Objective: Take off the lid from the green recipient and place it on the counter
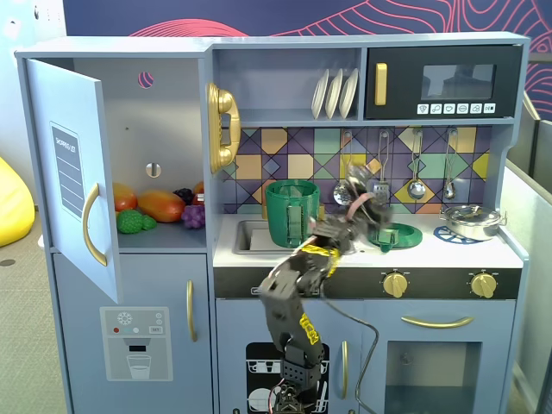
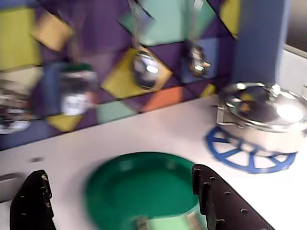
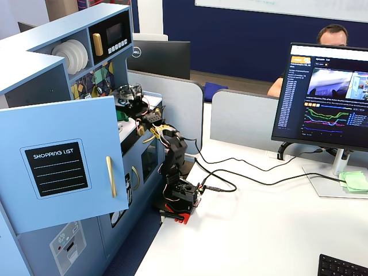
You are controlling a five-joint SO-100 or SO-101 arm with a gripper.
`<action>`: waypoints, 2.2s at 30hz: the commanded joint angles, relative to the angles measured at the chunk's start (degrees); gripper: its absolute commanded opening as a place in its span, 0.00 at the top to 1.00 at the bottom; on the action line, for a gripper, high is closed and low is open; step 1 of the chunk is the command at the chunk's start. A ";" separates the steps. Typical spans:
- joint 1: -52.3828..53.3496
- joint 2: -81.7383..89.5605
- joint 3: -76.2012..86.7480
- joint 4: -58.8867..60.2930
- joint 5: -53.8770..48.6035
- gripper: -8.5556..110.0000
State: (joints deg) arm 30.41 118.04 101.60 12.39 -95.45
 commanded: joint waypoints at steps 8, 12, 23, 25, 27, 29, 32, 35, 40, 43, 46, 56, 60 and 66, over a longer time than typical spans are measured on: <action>-10.28 35.77 15.64 42.36 1.23 0.68; -14.77 42.45 25.31 51.59 2.90 0.74; -26.81 55.90 54.93 54.32 8.44 0.88; -28.56 56.95 58.97 54.40 8.70 0.89; -29.97 57.92 62.23 53.70 8.53 0.91; -30.23 59.24 65.30 53.61 6.06 0.92; -30.32 61.70 68.73 54.40 6.86 0.93; -30.50 63.98 70.05 60.73 5.36 0.93; -31.20 63.98 70.05 70.84 2.29 0.93; -31.90 63.98 70.05 74.09 4.83 0.93; -31.90 63.98 70.05 75.41 7.91 0.92; -31.38 64.07 70.05 75.32 9.05 0.92; -31.38 64.07 70.05 75.32 9.05 0.92; -31.38 64.07 70.05 75.32 9.05 0.92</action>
State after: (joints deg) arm -0.70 182.46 170.86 77.52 -88.42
